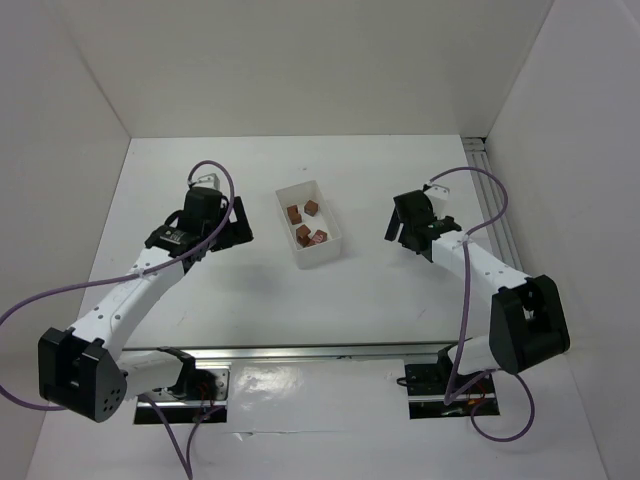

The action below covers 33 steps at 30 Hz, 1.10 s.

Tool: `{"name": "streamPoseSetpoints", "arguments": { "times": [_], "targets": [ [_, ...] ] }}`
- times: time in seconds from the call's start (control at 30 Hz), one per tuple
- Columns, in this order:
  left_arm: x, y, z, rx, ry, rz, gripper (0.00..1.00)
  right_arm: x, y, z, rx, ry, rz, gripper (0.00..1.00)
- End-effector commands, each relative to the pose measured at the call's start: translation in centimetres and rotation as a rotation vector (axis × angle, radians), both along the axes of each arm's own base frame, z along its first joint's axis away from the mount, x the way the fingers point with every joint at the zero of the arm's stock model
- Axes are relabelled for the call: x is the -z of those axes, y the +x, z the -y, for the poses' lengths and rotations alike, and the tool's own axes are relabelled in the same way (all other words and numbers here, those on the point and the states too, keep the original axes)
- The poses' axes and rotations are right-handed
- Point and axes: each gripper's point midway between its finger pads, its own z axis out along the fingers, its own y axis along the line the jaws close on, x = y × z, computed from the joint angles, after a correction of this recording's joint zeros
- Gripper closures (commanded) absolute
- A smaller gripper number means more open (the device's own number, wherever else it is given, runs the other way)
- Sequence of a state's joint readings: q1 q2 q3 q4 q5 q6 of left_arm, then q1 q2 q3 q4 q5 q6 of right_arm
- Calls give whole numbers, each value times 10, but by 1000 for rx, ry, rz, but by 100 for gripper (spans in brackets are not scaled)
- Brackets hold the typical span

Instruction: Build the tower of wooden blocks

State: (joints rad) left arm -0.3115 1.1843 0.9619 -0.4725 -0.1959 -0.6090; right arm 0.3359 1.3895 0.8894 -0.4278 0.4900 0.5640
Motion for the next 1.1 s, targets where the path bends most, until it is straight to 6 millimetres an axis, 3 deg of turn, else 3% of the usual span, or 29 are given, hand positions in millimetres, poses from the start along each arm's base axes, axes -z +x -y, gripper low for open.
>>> {"name": "streamPoseSetpoints", "arguments": {
  "times": [0.0, 0.13, 0.33, 0.37, 0.43, 0.47, 0.5, 0.53, 0.57, 0.63, 0.7, 0.73, 0.77, 0.83, 0.87, 0.9, 0.97, 1.03, 1.07],
  "targets": [
    [-15, 7, 6, 12, -20, 31, 0, -12, 0, 8, 34, -2, 56, 0],
    [-17, 6, 9, 26, -32, 27, 0, -23, -1, 6, 28, 22, 98, 0],
    [-30, 11, 18, 48, -53, 51, 0, -22, -5, 7, 28, 15, 77, 0],
    [-25, 10, 32, 84, -71, 26, 1, -22, -5, 7, 28, 15, 77, 0],
    [-36, 17, 54, 114, -98, 37, 3, -27, -9, 12, 49, 4, 83, 0],
    [-37, 10, 76, 161, -87, 19, 3, -30, -9, 12, 50, 7, 91, 0],
    [-23, 16, 86, 149, -54, -24, 4, -35, -12, 15, 57, 1, 103, 0],
    [-41, 26, 102, 157, -59, 3, 4, -39, -14, 16, 57, 4, 109, 0],
    [-38, 20, 120, 195, -28, -26, 4, -44, -14, 18, 64, 3, 127, 0],
    [-41, 42, 140, 143, 9, -41, 5, -60, -18, 21, 74, 9, 174, 0],
    [-40, 49, 157, 136, 43, -46, 7, -63, -26, 23, 70, 4, 176, 0],
    [-54, 59, 166, 130, 20, -24, 7, -72, -27, 23, 71, 15, 206, 0],
    [-39, 65, 175, 139, 42, -54, 8, -75, -30, 24, 66, 11, 209, 0],
    [-34, 72, 188, 125, 26, -66, 11, -83, -33, 24, 60, 27, 233, 0],
    [-42, 80, 193, 112, 13, -49, 12, -85, -34, 24, 61, 31, 241, 0],
    [-23, 85, 198, 101, 33, -89, 15, -85, -34, 23, 54, 37, 239, 0],
    [-23, 94, 203, 59, 25, -99, 17, -91, -36, 19, 37, 55, 259, 0],
    [-3, 103, 209, 45, 50, -130, 18, -89, -37, 18, 31, 58, 248, 0],
    [-6, 108, 212, 30, 41, -119, 18, -92, -38, 18, 31, 61, 256, 0]
  ]
}}
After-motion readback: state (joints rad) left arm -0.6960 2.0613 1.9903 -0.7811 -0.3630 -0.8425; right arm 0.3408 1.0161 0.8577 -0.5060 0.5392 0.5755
